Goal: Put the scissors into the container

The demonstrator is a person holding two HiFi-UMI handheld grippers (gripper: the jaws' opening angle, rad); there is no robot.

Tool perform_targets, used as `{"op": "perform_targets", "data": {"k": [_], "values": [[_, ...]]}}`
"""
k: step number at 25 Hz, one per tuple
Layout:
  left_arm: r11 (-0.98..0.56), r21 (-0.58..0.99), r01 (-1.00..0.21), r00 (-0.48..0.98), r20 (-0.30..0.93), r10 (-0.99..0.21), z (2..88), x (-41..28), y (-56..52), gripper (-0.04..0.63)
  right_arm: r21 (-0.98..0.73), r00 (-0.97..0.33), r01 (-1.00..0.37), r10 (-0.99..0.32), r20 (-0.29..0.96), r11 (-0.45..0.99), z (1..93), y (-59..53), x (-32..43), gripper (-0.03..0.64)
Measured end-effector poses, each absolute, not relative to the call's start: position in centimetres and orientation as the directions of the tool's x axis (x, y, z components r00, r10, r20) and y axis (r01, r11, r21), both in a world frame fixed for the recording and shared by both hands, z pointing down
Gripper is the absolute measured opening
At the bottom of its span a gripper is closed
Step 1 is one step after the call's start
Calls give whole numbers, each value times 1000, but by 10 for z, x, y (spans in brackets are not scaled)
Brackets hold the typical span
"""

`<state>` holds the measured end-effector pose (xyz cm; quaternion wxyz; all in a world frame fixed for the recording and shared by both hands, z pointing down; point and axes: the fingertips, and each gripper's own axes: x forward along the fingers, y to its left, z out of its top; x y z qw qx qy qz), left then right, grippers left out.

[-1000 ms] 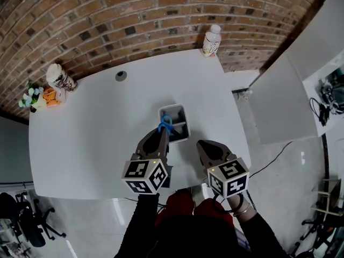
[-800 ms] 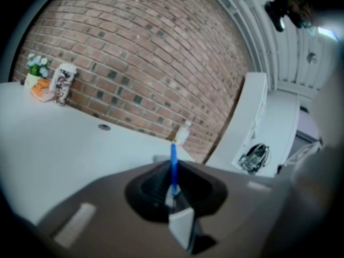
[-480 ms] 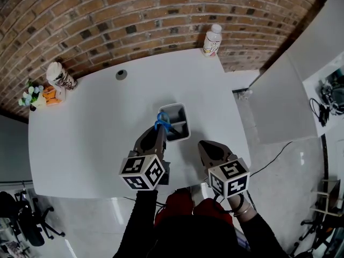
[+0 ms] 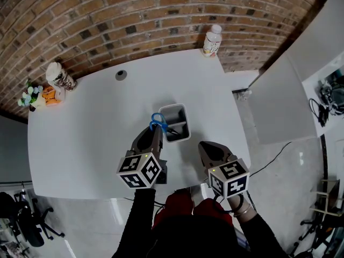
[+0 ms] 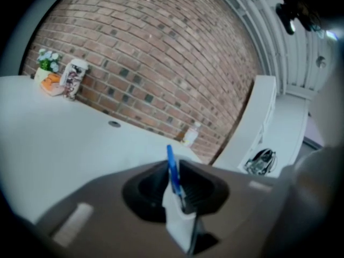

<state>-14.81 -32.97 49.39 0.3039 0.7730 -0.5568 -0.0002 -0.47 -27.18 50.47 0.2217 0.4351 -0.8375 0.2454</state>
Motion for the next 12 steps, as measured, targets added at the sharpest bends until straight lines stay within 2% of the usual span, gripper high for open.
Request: {"op": "perform_targets", "data": {"k": [12], "values": [[-177, 490, -853, 386, 367, -846, 506, -149, -326, 88, -226, -535, -828, -602, 593, 513, 508, -271, -10, 8]]}}
